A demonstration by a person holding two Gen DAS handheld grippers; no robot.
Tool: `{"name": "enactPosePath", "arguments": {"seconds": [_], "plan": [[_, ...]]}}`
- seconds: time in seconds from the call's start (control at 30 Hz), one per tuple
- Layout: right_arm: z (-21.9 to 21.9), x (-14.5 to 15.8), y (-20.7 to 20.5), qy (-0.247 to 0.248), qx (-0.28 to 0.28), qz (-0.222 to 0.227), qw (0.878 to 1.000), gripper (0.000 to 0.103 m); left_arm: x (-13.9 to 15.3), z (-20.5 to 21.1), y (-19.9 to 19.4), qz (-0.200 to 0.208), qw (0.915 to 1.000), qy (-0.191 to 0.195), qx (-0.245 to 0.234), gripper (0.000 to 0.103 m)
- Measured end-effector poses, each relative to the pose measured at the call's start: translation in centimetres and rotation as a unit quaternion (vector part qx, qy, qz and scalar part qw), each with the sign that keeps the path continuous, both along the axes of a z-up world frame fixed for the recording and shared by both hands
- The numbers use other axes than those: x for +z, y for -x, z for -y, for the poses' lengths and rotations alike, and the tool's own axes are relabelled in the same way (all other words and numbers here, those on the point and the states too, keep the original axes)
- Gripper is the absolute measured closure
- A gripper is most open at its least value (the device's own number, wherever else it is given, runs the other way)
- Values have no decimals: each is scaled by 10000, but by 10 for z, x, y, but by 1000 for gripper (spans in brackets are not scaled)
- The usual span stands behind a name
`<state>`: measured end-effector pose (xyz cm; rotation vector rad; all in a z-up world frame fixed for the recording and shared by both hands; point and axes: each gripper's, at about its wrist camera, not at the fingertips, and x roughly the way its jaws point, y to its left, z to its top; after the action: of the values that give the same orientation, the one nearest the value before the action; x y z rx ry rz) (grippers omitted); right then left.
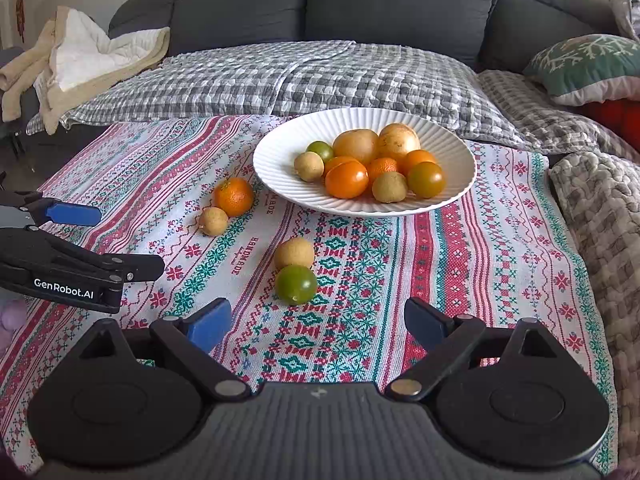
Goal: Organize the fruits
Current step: 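Grasp a pale brown round fruit with the left tool while the right tool grasps the green tomato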
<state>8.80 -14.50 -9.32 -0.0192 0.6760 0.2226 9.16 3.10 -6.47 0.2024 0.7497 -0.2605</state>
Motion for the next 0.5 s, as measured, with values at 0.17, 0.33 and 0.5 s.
{"name": "enactPosePath", "arguments": {"seconds": [0.17, 0.33, 0.5], "plan": [[-5, -11, -8, 89, 34, -80, 9999, 11, -6, 9, -7, 125, 9999, -41, -14, 7], [-10, -20, -13, 265, 53, -101, 9996, 9, -11, 19, -14, 176, 9998, -37, -91, 12], [-10, -22, -17, 181, -3, -46, 9998, 9, -13, 26, -21, 230, 9996, 92, -100, 20]]}}
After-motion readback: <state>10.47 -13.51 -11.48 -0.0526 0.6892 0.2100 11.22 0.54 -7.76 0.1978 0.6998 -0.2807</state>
